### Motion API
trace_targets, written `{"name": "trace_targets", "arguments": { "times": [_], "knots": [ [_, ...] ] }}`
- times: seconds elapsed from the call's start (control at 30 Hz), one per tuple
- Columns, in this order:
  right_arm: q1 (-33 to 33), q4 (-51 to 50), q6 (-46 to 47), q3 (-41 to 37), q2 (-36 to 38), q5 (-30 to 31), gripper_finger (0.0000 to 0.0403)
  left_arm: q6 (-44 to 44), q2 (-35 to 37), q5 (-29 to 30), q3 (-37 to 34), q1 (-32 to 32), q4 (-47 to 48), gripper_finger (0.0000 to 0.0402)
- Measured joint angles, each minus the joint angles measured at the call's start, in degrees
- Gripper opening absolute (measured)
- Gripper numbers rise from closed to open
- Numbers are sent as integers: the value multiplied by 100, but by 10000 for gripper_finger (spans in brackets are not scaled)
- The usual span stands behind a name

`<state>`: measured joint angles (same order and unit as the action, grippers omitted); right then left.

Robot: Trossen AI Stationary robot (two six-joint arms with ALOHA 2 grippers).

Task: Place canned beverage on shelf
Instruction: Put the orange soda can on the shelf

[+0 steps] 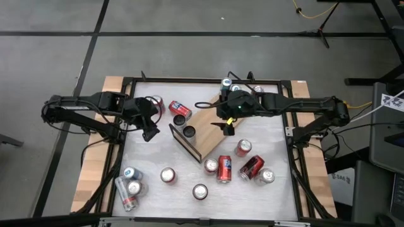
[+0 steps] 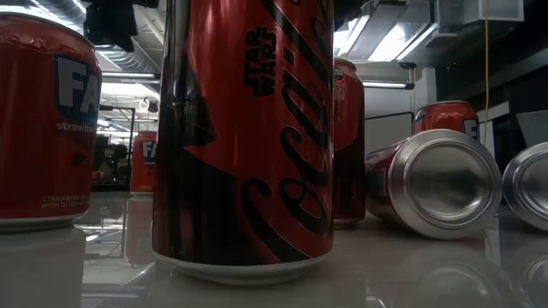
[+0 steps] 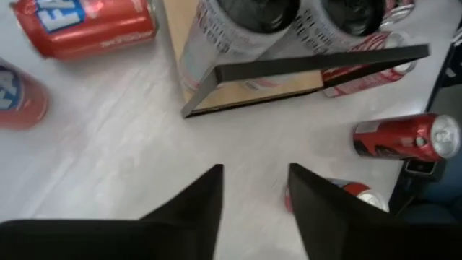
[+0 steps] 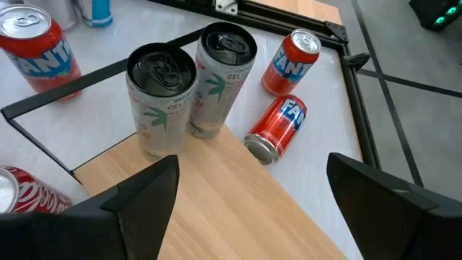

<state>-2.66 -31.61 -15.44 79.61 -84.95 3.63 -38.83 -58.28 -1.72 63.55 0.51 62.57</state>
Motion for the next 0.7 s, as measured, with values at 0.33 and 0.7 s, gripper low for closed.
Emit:
{"name": "trace_targets", "arguments": {
  "times": [0.33,0.7],
  "knots": [
    [0,-158,7,0,0,-1,342,30,0,242,0,0,301,267],
    [0,-153,9,0,2,-5,342,2,0,1928,0,593,255,275]
  ]
}}
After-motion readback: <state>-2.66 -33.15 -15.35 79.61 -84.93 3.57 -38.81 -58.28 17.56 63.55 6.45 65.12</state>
